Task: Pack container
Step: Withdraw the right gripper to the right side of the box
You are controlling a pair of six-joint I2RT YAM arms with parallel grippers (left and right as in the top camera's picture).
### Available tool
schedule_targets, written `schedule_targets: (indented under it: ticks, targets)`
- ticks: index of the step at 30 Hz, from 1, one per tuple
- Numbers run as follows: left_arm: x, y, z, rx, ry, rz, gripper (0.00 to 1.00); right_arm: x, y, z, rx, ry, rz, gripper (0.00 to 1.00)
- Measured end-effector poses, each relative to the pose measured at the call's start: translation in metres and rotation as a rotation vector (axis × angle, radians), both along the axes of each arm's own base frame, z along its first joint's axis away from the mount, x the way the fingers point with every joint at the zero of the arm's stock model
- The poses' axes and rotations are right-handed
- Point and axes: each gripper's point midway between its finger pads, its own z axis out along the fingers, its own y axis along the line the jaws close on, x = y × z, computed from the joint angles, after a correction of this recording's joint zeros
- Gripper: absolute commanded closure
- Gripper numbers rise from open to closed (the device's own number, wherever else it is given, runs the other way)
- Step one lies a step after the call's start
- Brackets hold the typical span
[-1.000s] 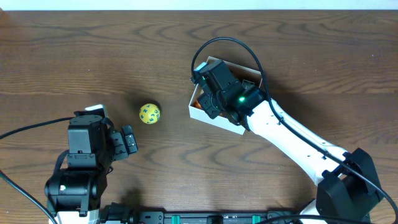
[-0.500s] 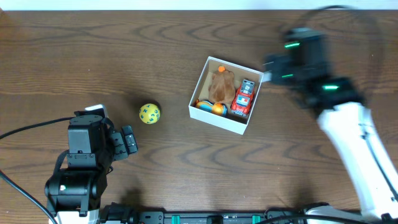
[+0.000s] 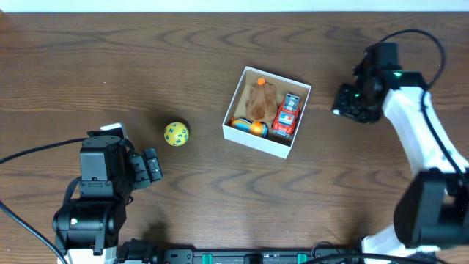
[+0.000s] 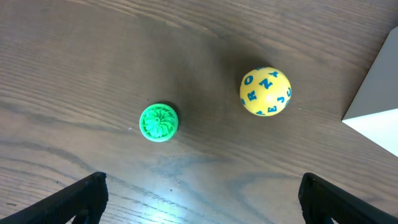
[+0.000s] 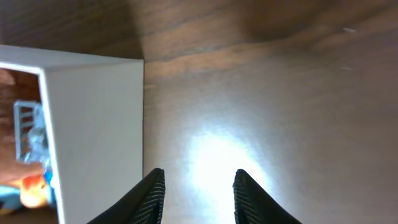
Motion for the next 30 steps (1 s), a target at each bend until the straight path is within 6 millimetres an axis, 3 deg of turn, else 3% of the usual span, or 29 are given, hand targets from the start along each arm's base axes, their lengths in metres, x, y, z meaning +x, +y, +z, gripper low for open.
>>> schedule_targets:
  ticks: [7, 16, 24, 30]
  targets:
    - [0.0, 0.0, 0.0, 0.0, -0.001, 0.0, 0.02, 0.035, 0.03, -0.018, 0.051, -0.098, 0.1, 0.55]
    - [0.0, 0.0, 0.0, 0.0, 0.0, 0.0, 0.02, 0.076, 0.063, -0.015, 0.069, -0.275, 0.179, 0.49]
    - [0.0, 0.0, 0.0, 0.0, 0.0, 0.0, 0.02, 0.09, 0.084, -0.019, 0.08, -0.335, 0.221, 0.46]
    - [0.0, 0.0, 0.0, 0.0, -0.001, 0.0, 0.02, 0.085, 0.076, -0.025, 0.05, -0.301, 0.207, 0.31]
